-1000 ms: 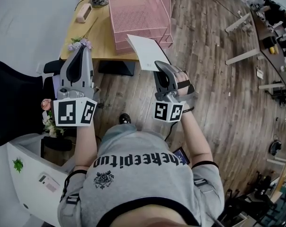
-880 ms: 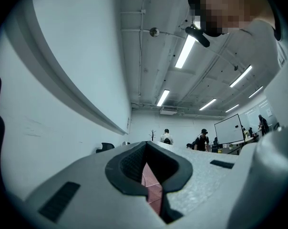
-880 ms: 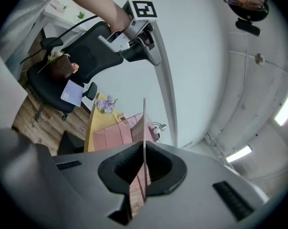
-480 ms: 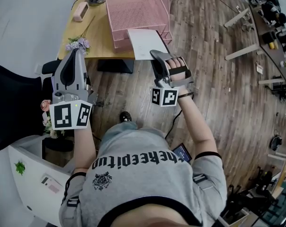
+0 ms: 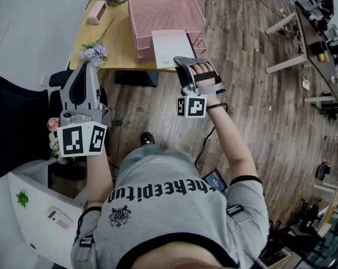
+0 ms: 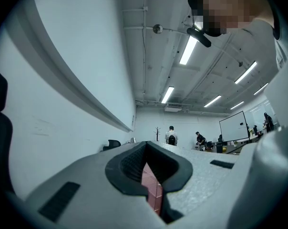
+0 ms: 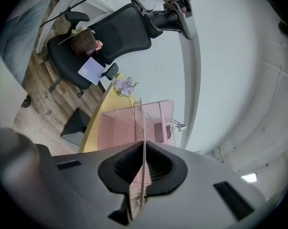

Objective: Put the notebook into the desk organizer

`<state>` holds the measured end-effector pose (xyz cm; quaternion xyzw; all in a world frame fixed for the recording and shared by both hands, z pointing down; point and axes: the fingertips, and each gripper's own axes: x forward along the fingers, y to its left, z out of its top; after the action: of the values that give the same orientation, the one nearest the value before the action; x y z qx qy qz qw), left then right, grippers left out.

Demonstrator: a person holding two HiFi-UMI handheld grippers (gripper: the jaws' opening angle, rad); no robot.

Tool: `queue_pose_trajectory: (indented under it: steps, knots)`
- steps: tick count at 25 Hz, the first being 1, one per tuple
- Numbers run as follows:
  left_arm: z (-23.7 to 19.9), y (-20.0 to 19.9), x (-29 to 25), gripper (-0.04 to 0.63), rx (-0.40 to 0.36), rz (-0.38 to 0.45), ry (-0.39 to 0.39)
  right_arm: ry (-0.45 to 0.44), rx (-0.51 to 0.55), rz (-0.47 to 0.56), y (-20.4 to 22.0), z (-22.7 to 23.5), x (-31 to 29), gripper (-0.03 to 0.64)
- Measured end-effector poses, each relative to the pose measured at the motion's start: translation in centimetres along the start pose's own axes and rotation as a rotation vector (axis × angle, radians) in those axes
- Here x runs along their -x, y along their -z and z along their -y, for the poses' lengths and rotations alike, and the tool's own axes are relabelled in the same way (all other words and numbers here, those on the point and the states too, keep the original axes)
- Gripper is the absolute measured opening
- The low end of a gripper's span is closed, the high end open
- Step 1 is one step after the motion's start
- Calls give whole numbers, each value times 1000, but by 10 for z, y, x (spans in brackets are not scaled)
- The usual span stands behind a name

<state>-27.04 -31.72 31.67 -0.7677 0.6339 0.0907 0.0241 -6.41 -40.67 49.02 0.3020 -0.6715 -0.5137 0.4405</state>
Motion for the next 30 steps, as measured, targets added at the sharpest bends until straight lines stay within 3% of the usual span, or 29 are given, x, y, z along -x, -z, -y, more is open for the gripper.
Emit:
queue_pose_trajectory:
  steps: [25, 30]
  knots:
    - [-39, 18, -1, 3, 1, -47, -58, -151, 5, -84, 20, -9, -84, 11]
    - [-41, 22, -2, 3, 3, -54, -60, -203, -40, -80, 20, -13, -88, 28]
